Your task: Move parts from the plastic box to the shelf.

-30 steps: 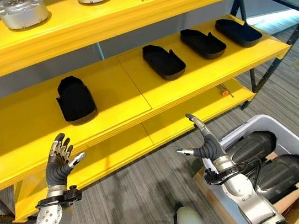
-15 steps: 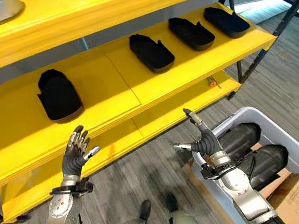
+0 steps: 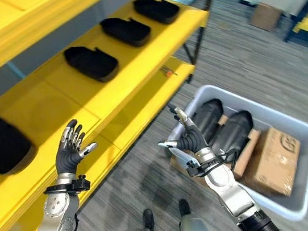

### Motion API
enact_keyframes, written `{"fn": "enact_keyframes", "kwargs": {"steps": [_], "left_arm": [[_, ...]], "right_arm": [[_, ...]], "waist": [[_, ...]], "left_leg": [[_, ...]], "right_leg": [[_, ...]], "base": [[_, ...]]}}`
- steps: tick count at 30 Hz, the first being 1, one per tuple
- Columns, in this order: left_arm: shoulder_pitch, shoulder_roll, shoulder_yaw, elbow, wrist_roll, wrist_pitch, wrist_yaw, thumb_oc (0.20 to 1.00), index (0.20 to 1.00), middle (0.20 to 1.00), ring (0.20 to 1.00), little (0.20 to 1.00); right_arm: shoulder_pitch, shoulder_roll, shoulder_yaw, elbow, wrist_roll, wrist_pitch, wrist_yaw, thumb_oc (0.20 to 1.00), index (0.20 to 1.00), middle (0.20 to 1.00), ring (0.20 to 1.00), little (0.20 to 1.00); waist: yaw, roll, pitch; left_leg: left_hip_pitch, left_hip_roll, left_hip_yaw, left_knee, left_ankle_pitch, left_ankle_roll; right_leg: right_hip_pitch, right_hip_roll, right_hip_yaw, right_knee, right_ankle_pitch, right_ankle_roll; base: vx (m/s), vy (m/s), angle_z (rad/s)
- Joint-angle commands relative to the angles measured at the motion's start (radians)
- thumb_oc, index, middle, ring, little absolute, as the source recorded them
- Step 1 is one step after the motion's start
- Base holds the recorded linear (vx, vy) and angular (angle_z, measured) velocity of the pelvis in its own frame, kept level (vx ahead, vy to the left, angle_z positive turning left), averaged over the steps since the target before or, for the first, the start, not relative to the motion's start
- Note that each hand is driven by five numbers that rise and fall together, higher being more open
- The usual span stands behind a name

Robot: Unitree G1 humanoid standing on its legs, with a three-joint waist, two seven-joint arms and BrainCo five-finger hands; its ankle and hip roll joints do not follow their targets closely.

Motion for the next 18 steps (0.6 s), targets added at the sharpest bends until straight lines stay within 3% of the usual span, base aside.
{"fn": "enact_keyframes", "kwargs": {"steps": [1,3,4,5,9,11,13,14,15,16,17,18], "left_arm": [[0.056,0.022,0.053,-0.115,0.028,-0.051,0.003,1.000,1.000,1.000,1.000,1.000],[0.072,0.021,0.059,-0.113,0.025,-0.050,-0.003,1.000,1.000,1.000,1.000,1.000],[0.074,0.021,0.059,-0.113,0.025,-0.050,-0.004,1.000,1.000,1.000,1.000,1.000],[0.070,0.016,0.050,-0.095,0.032,-0.049,0.000,1.000,1.000,1.000,1.000,1.000],[0.075,-0.001,0.050,-0.097,0.016,-0.052,-0.001,1.000,1.000,1.000,1.000,1.000],[0.055,-0.009,0.039,-0.078,0.018,-0.050,0.005,1.000,1.000,1.000,1.000,1.000],[0.051,-0.020,0.037,-0.073,0.017,-0.050,0.007,1.000,1.000,1.000,1.000,1.000],[0.057,-0.027,0.041,-0.073,0.013,-0.051,0.003,1.000,1.000,1.000,1.000,1.000],[0.056,-0.026,0.041,-0.073,0.013,-0.051,0.003,1.000,1.000,1.000,1.000,1.000],[0.064,-0.029,0.042,-0.076,0.009,-0.051,0.001,1.000,1.000,1.000,1.000,1.000],[0.063,-0.029,0.041,-0.076,0.009,-0.051,0.001,1.000,1.000,1.000,1.000,1.000],[0.063,-0.033,0.040,-0.077,0.005,-0.051,0.003,1.000,1.000,1.000,1.000,1.000]], "right_arm": [[-0.032,0.004,-0.002,-0.062,-0.017,-0.039,-0.011,1.000,1.000,1.000,1.000,1.000],[-0.031,0.001,-0.002,-0.061,-0.016,-0.040,-0.003,1.000,1.000,1.000,1.000,1.000],[-0.029,0.000,-0.002,-0.063,-0.016,-0.040,-0.003,1.000,1.000,1.000,1.000,1.000],[-0.022,-0.007,-0.006,-0.067,-0.018,-0.041,-0.004,1.000,1.000,1.000,1.000,1.000],[-0.008,-0.025,-0.028,-0.085,-0.005,-0.047,-0.012,1.000,1.000,1.000,1.000,1.000],[0.006,-0.029,-0.055,-0.076,0.016,-0.049,-0.026,1.000,1.000,1.000,1.000,1.000],[0.022,-0.043,-0.073,-0.082,0.020,-0.057,-0.033,1.000,1.000,1.000,1.000,1.000],[0.035,-0.052,-0.086,-0.080,0.031,-0.061,-0.035,1.000,1.000,1.000,1.000,1.000],[0.035,-0.052,-0.087,-0.081,0.031,-0.061,-0.035,1.000,1.000,1.000,1.000,1.000],[0.045,-0.065,-0.099,-0.083,0.040,-0.064,-0.035,1.000,1.000,1.000,1.000,1.000],[0.045,-0.065,-0.100,-0.083,0.041,-0.064,-0.034,1.000,1.000,1.000,1.000,1.000],[0.052,-0.071,-0.107,-0.088,0.040,-0.068,-0.036,1.000,1.000,1.000,1.000,1.000]], "waist": [[0.050,-0.024,-0.028],[0.050,-0.032,-0.034],[0.050,-0.034,-0.030],[0.038,-0.043,-0.034],[0.029,-0.043,-0.051],[0.003,-0.042,-0.058],[-0.010,-0.045,-0.050],[-0.008,-0.046,-0.036],[-0.010,-0.048,-0.038],[0.002,-0.049,-0.013],[0.000,-0.051,-0.015],[0.006,-0.052,-0.003]], "left_leg": [[0.041,0.048,-0.041,-0.002,-0.092,-0.070],[0.066,0.058,-0.014,-0.004,-0.124,-0.085],[0.059,0.059,-0.002,0.001,-0.111,-0.085],[0.049,0.072,-0.010,0.018,-0.114,-0.099],[0.055,0.102,0.004,0.009,-0.112,-0.121],[0.058,0.147,0.013,0.024,-0.106,-0.152],[0.025,0.184,0.016,0.131,-0.115,-0.178],[-0.022,0.202,0.003,0.267,-0.069,-0.207],[-0.028,0.200,0.002,0.268,-0.065,-0.207],[-0.080,0.180,-0.059,0.418,-0.024,-0.228],[-0.085,0.177,-0.061,0.418,-0.019,-0.227],[-0.109,0.158,-0.104,0.451,0.002,-0.235]], "right_leg": [[0.019,-0.099,-0.052,-0.008,0.120,0.076],[0.045,-0.097,-0.078,-0.069,0.110,0.092],[0.050,-0.096,-0.092,-0.088,0.129,0.080],[0.070,-0.057,-0.032,-0.135,0.119,0.074],[0.092,-0.016,-0.033,-0.170,0.105,0.062],[0.104,0.021,-0.017,-0.176,0.073,0.040],[0.131,0.056,-0.001,-0.199,0.049,0.012],[0.152,0.078,0.004,-0.206,0.031,-0.012],[0.148,0.077,0.002,-0.208,0.035,-0.013],[0.176,0.098,0.022,-0.214,0.018,-0.038],[0.173,0.095,0.019,-0.216,0.022,-0.038],[0.178,0.099,0.029,-0.214,0.012,-0.043]], "base": [[0.10,0.047,-0.89],[0.15,-0.078,-0.83],[0.16,-0.235,-0.71],[0.03,-0.158,-0.41],[0.14,-0.159,0.07],[0.19,-0.244,-0.26],[0.12,-0.235,-0.15],[0.11,-0.191,-0.20],[0.09,-0.159,-0.19],[0.03,-0.063,-0.12],[0.05,-0.061,-0.11],[0.03,0.036,-0.28]]}}
